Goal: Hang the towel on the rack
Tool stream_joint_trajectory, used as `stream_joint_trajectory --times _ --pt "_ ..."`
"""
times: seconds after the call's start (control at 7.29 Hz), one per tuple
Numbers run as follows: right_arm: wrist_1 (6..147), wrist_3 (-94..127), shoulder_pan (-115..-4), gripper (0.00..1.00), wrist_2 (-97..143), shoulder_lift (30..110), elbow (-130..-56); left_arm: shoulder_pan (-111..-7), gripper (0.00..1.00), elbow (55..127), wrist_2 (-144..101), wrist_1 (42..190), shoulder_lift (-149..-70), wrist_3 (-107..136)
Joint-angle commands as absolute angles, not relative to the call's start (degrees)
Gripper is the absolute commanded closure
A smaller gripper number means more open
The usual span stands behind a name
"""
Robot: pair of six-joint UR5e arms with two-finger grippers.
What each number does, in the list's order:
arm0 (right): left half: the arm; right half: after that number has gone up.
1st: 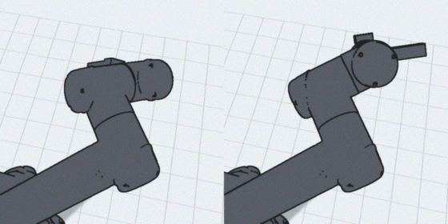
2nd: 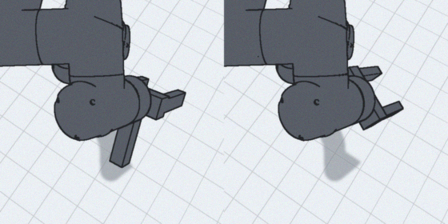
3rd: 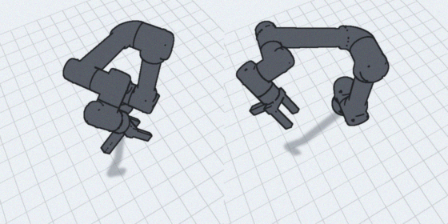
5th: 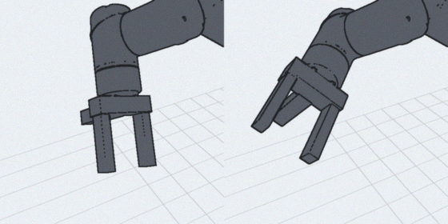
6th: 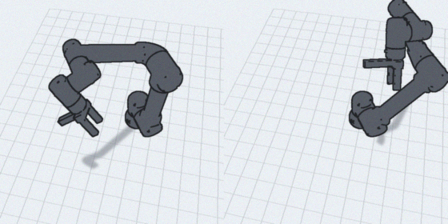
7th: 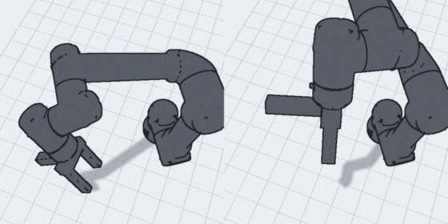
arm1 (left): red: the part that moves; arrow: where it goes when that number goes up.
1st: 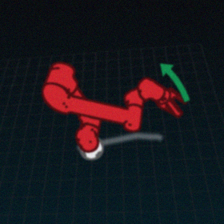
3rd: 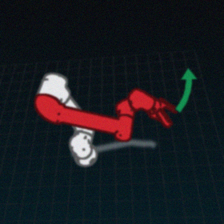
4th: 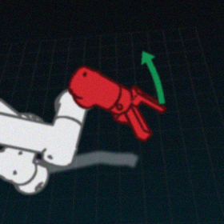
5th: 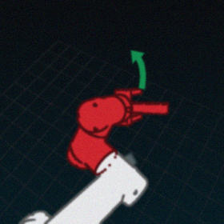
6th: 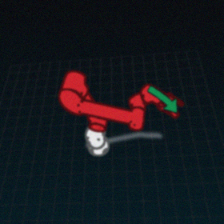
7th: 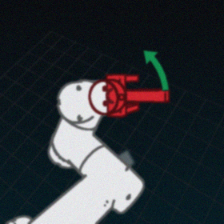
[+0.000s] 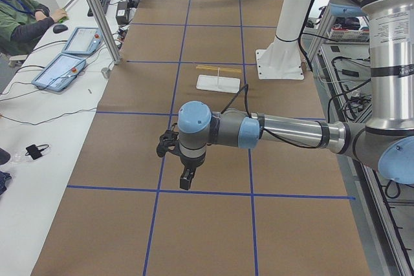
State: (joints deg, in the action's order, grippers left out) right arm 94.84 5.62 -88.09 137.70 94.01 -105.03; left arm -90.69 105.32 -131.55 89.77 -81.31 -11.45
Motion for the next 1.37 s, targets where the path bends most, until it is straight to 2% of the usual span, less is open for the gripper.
stream_joint_trajectory --times 0.0,0.27,0.41,0.55,0.96,1.23 --pt "94.75 5.89 -88.15 0.0 139.06 95.52 -111.07 -90.7 0.01 105.73 -131.66 89.91 -81.39 -11.43" --pt "91.44 3.62 -87.72 0.0 129.75 101.57 -111.19 -90.62 0.01 105.64 -131.75 90.17 -81.39 -11.51" --pt "81.92 1.95 -87.71 0.0 128.33 107.17 -109.18 -90.62 0.01 105.64 -132.88 90.09 -81.47 -11.51" --pt "70.69 1.93 -87.71 0.0 128.23 111.14 -104.81 -90.62 0.01 105.64 -133.24 90.09 -81.47 -11.51" --pt "38.32 1.93 -87.8 0.0 129.28 112.41 -78.39 -90.62 0.01 105.73 -133.24 90.26 -81.47 -11.51" --pt "32.19 1.76 -88.06 0.04 131.47 113.98 -72.44 -90.62 0.01 105.73 -133.24 90.26 -81.56 -11.51"
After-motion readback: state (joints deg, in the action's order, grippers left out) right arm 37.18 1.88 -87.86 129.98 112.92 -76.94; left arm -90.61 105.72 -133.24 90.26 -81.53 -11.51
